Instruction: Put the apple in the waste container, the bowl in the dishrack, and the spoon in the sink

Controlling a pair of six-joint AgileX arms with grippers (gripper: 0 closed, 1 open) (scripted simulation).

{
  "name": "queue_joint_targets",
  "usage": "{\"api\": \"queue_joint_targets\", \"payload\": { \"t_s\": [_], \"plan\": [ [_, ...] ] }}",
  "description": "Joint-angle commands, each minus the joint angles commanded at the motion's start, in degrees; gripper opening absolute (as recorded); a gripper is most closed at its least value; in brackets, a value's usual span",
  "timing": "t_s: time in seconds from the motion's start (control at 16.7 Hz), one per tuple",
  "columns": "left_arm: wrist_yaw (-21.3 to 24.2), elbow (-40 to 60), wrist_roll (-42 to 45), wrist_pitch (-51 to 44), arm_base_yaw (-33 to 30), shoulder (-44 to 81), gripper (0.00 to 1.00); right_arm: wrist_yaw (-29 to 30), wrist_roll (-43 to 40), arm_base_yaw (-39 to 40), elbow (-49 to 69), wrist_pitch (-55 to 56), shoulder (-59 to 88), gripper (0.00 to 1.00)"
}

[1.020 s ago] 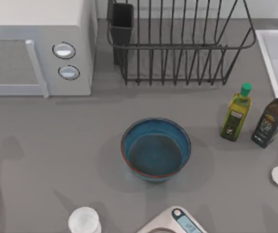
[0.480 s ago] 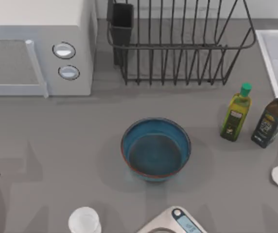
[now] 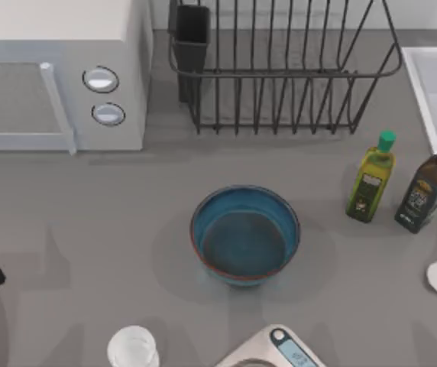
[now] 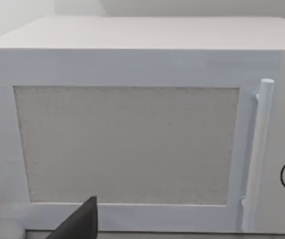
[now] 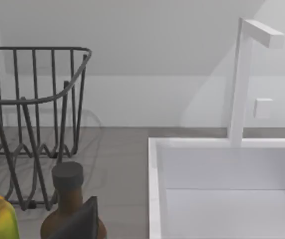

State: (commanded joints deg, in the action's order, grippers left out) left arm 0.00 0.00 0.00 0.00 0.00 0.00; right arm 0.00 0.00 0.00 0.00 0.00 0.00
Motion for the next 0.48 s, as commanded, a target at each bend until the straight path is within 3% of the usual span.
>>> {"api": "queue_joint_targets", "payload": {
  "t_s": [0.24, 0.48],
  "plan": [
    [0.0, 0.0, 0.0, 0.0, 0.0, 0.0, 1.0, 0.0, 2.4, 2.4, 5.8, -5.0, 6.0, 1.0],
    [0.0, 0.0, 0.0, 0.0, 0.0, 0.0, 1.0, 0.0, 7.9, 7.7, 20.8, -16.2, 21.7, 1.0]
  ]
}}
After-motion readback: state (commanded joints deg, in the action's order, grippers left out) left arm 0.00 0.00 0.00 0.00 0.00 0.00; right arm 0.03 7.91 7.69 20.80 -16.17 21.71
